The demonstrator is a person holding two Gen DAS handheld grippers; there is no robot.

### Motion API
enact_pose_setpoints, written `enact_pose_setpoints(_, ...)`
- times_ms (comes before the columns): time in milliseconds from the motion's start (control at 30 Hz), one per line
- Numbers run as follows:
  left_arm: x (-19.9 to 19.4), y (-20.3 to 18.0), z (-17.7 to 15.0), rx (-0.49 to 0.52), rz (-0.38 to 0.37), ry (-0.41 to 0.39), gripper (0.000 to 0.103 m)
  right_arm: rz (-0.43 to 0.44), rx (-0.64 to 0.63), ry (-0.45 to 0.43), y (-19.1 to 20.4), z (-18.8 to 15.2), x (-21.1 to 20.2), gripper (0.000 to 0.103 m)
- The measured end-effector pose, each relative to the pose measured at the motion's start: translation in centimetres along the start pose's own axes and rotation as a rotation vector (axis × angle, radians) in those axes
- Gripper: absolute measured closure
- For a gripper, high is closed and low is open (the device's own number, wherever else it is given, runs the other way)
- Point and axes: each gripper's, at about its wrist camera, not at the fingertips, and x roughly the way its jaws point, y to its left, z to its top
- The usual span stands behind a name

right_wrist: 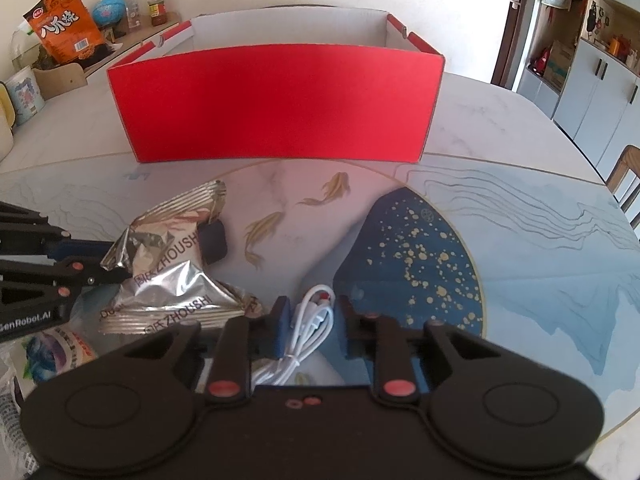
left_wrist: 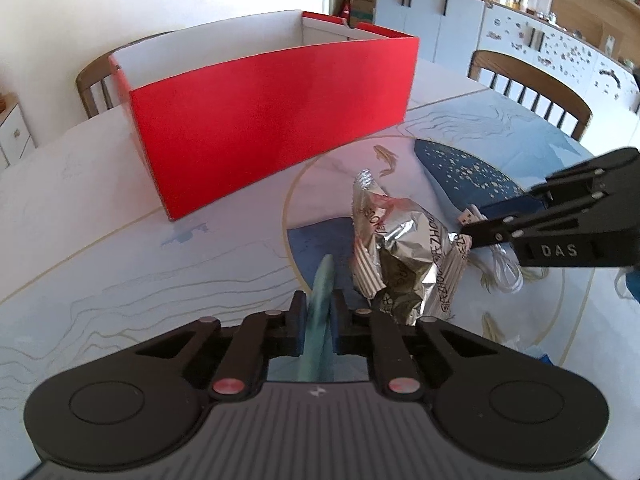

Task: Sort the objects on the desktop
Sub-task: 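Close left gripper on teal stick while right gripper grasps white cable, then lift and carry teal stick with left gripper while right carries cable toward box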

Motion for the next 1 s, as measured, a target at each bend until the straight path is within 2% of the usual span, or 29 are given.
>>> enact_pose_setpoints(367,-0.8,0.6,0.0,-0.060,0.017,-0.020,0.094,0.023,-0.024,-0.004,0.3,0.3,-0.9,0.081)
enact_pose_setpoints(1000,-3.6,0.9,1.7,-0.115,0.033,-0.078,0.094,0.057,-0.053,-0.066,0.4,2.0,-3.8,0.082)
